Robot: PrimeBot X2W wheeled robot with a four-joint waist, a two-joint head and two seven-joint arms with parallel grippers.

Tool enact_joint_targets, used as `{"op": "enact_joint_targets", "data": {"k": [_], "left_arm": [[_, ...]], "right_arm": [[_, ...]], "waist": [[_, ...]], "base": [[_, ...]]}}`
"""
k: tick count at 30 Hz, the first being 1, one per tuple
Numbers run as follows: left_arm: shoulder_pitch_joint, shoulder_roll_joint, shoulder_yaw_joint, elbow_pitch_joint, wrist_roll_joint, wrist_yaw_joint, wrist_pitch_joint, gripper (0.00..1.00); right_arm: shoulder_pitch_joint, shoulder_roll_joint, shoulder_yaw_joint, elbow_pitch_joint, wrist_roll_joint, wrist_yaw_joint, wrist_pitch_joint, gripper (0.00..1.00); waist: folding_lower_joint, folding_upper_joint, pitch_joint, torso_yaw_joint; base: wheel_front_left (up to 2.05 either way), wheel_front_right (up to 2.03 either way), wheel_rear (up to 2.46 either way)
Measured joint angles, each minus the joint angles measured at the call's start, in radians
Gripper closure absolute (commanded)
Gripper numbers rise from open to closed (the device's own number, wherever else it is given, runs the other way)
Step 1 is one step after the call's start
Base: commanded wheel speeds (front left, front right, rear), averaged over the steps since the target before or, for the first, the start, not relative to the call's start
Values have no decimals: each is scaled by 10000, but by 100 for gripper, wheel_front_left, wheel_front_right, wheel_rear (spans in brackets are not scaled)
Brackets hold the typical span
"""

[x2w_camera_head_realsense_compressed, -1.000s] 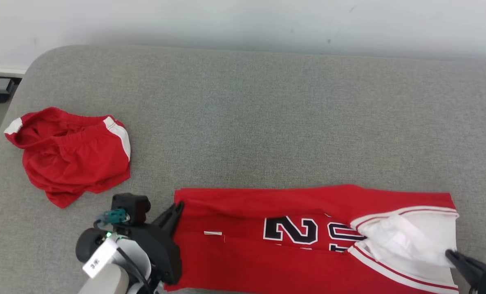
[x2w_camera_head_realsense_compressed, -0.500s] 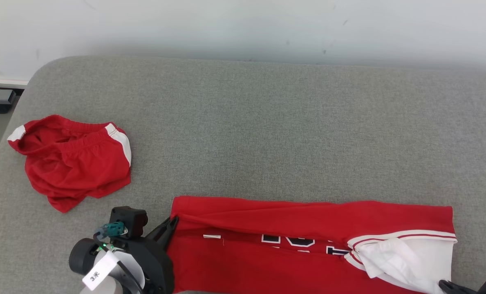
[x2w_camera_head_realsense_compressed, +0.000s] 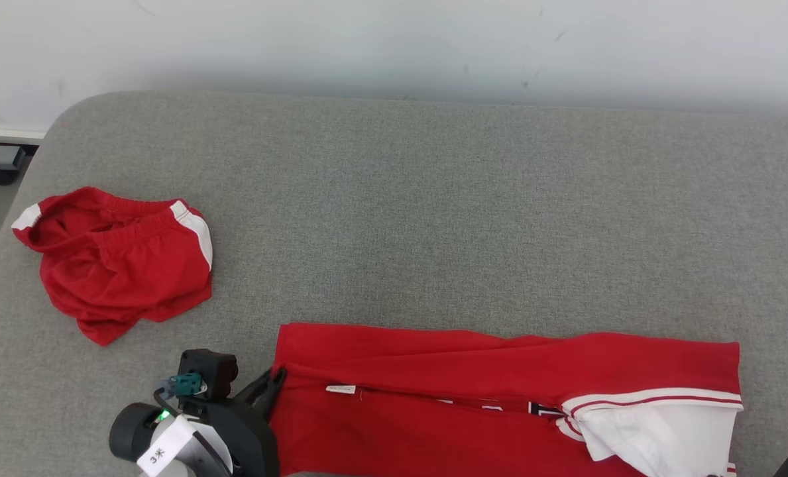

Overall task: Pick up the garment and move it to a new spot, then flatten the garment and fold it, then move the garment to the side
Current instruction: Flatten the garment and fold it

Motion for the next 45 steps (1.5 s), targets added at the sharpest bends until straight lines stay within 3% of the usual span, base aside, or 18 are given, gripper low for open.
{"op": "enact_joint_targets", "data": {"k": [1, 2, 7, 18, 24, 37, 40, 45], "left_arm": [[-1, -6, 4, 21, 0, 31, 0, 0], [-3, -8, 4, 46, 0, 84, 0, 0], [-3, 0, 15, 127, 23, 113, 2, 0], [0, 305, 698, -65, 104, 884, -454, 0], [61, 27, 1103, -941, 159, 1432, -1534, 0], [607, -372, 995, -2558, 380, 1476, -2918, 0], [601, -370, 1051, -2711, 374, 1476, -3150, 0], [618, -343, 1122, -2754, 357, 1478, -3333, 0]], "right_arm": [[1, 27, 0, -8, 44, -50, 15, 2], [1, 58, 4, -21, 94, -81, 63, 0], [111, 182, 69, -94, 251, -107, 249, 0], [432, -203, -581, -86, -376, -476, 364, 0], [-377, 199, -1051, -10, -813, -773, -577, 0], [-731, 1070, -1028, 903, -1444, -880, -1879, 0], [-1224, 1099, -859, 947, -1605, -855, -2548, 0], [-1872, 1273, -468, 1235, -1835, -466, -3875, 0]], "waist": [[0, 0, 4, 0], [0, 0, 6, 1], [0, 0, 10, 4], [0, 0, -100, -9], [0, 0, -306, -53], [1, 0, -474, -158], [1, -1, -562, -144], [1, -1, -769, -154]], "base": [[0, 0, 0], [0, 0, 0], [0, 0, 0], [0, 0, 0], [0, 0, 0], [0, 0, 0], [0, 0, 0], [0, 0, 0]]}}
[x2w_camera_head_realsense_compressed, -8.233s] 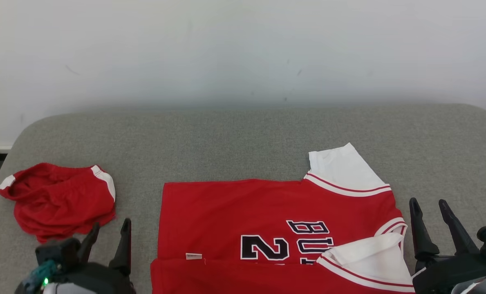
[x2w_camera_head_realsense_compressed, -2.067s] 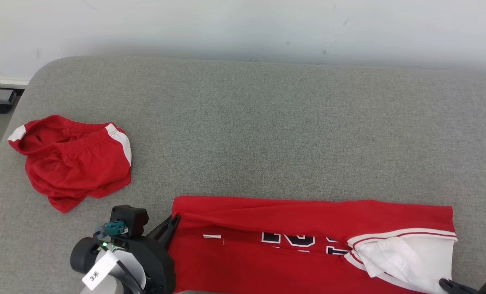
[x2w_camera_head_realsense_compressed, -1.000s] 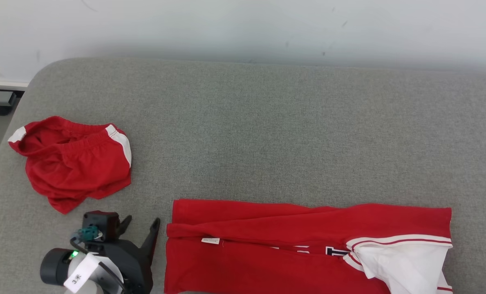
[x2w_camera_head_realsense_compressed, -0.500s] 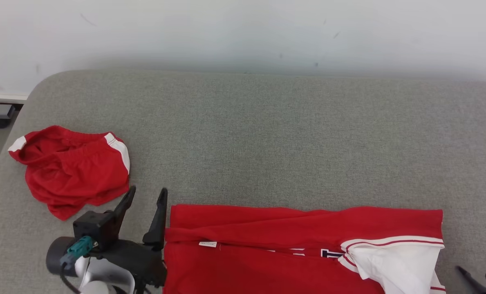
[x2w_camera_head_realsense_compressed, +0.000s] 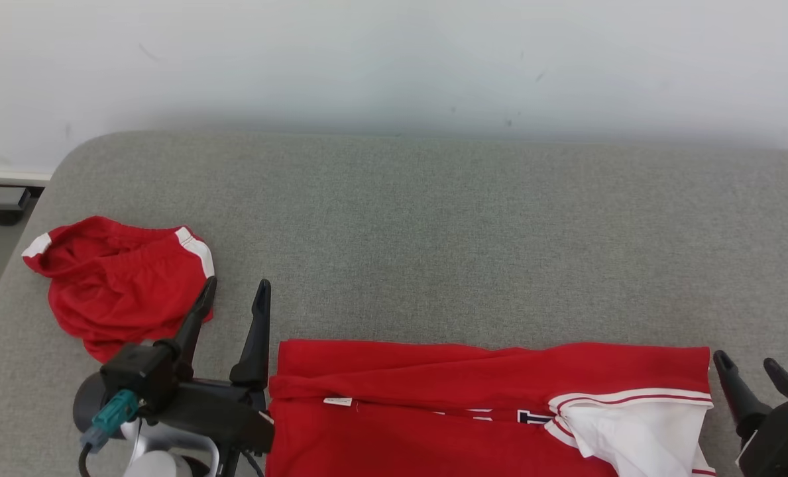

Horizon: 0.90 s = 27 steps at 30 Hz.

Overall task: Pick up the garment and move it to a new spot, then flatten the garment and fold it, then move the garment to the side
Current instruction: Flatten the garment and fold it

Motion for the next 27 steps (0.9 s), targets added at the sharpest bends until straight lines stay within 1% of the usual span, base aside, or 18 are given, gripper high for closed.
{"op": "enact_joint_targets", "data": {"k": [1, 2, 4, 5, 7, 13, 17, 21, 27], "left_arm": [[23, 0, 4, 0, -2, 0, -44, 0], [137, 0, 6, -4, -2, 0, -86, 0], [305, -2, 19, 13, -13, 4, -113, 0], [388, 4, 50, 15, -13, 8, -171, 0], [482, 21, 127, 46, -29, 12, -169, 0], [917, 67, 247, 322, -353, 27, -157, 0], [1231, 94, 280, 345, -391, 63, -151, 0], [1239, 107, 355, 403, -393, 104, -65, 0], [1240, 105, 424, 414, -405, 115, -33, 0]], "right_arm": [[-28, 92, 61, 90, -58, 59, -267, 0], [-29, 222, 174, 282, -155, 161, -767, 0], [-40, 297, 353, 360, -322, 318, -1340, 0], [-62, 389, 405, 384, -389, 324, -1607, 0], [-77, 516, 546, 510, -593, 454, -2134, 0], [-287, 892, 895, 878, -1007, 577, -3561, 0], [-382, 920, 972, 1187, -1197, 715, -4240, 0], [-496, 941, 949, 1430, -1356, 742, -4945, 0], [-526, 1028, 951, 1814, -1369, 763, -5637, 0]], "waist": [[0, 0, -44, -10], [0, 0, -126, -39], [0, 0, -209, -73], [0, 0, -253, -92], [0, 0, -343, -137], [0, 0, -645, -291], [-1, 0, -809, -437], [0, 0, -908, -576], [-1, 0, -1009, -696]], "base": [[0, 0, 0], [0, 0, 0], [0, 0, 0], [0, 0, 0], [0, 0, 0], [0, 0, 0], [0, 0, 0], [0, 0, 0], [0, 0, 0]]}}
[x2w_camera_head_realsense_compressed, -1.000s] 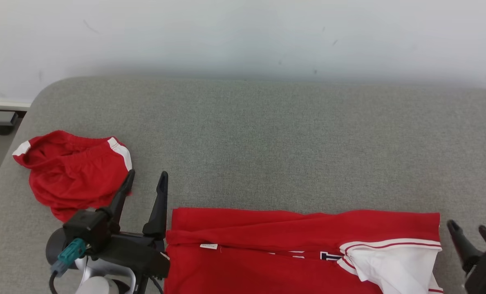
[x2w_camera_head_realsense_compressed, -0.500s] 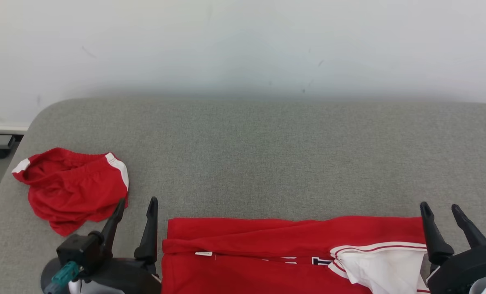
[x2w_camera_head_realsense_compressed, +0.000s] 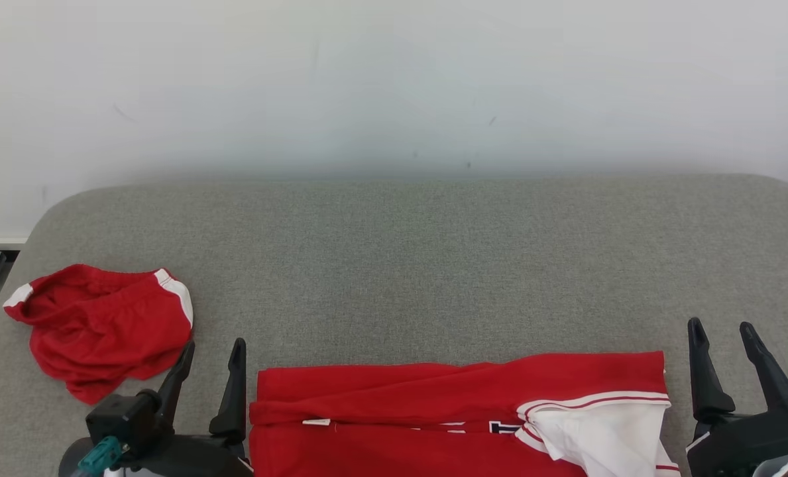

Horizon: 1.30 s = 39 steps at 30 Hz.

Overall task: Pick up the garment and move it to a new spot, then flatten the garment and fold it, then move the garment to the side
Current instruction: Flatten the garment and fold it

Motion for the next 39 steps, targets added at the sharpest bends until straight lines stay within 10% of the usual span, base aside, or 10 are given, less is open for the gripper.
{"op": "enact_joint_targets", "data": {"k": [25, 32, 39], "left_arm": [[169, 113, -138, -148, 27, 71, 288, 0], [172, 140, -265, -318, 127, 73, 403, 0], [163, 61, -481, -479, 163, 73, 500, 0]], "right_arm": [[-25, -29, -2, 677, -107, 326, -1365, 0], [-232, -255, -533, 934, -136, -518, 853, 0], [-332, -861, -244, 1425, 194, -535, 3511, 0]], "waist": [[0, 0, 24, 117], [0, 0, 84, 105], [0, 1, 318, 200]], "base": [[0, 0, 0], [0, 0, 0], [0, 0, 0]]}}
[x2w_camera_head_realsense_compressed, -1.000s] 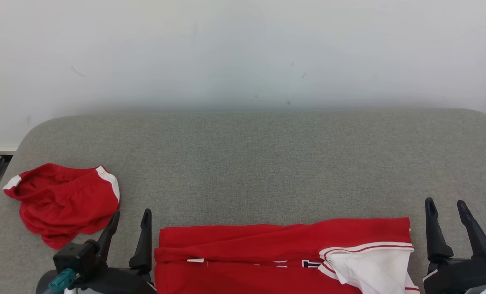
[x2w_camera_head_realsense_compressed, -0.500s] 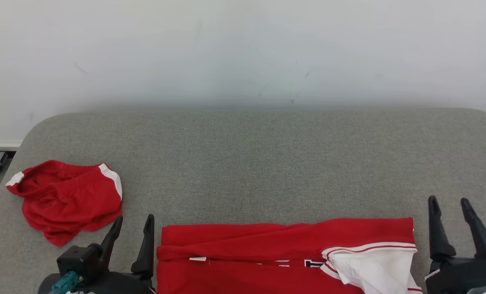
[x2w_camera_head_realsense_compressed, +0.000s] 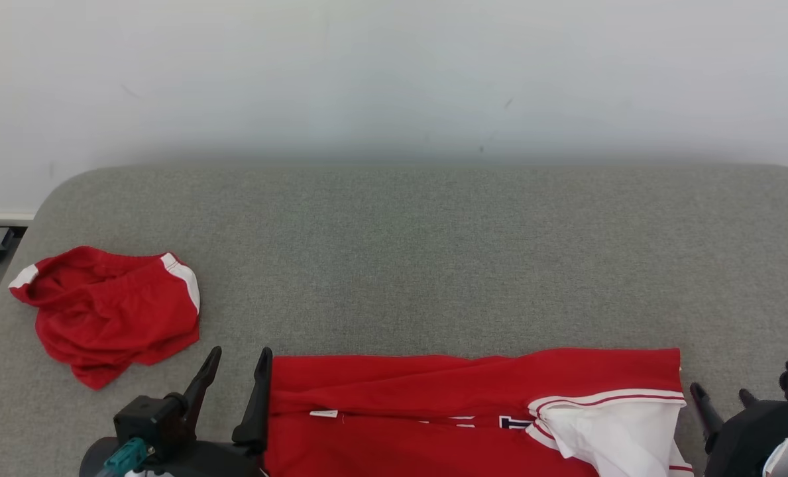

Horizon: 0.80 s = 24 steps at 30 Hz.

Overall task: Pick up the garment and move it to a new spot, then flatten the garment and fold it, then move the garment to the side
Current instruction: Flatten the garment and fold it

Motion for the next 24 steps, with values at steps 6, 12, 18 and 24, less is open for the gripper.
{"op": "enact_joint_targets", "data": {"k": [6, 12, 18, 24], "left_arm": [[-35, -19, -75, -15, 46, -4, 92, 0], [-68, 21, -46, -29, 46, -4, 94, 0], [-267, 23, -63, -42, 56, -8, 138, 0], [-278, 73, -65, -44, 86, -12, 199, 0]], "right_arm": [[-75, -196, 518, 541, 98, 67, 1847, 0], [-635, -228, 604, 953, 301, 61, 2834, 0], [-662, -84, 596, 1344, 537, -109, 3540, 0], [-1064, -77, 545, 1524, 571, -184, 3808, 0]], "waist": [[0, 0, 227, 155], [0, 0, 394, 241], [0, 0, 551, 264], [0, 0, 632, 289]], "base": [[0, 0, 0], [0, 0, 0], [0, 0, 0], [0, 0, 0]]}}
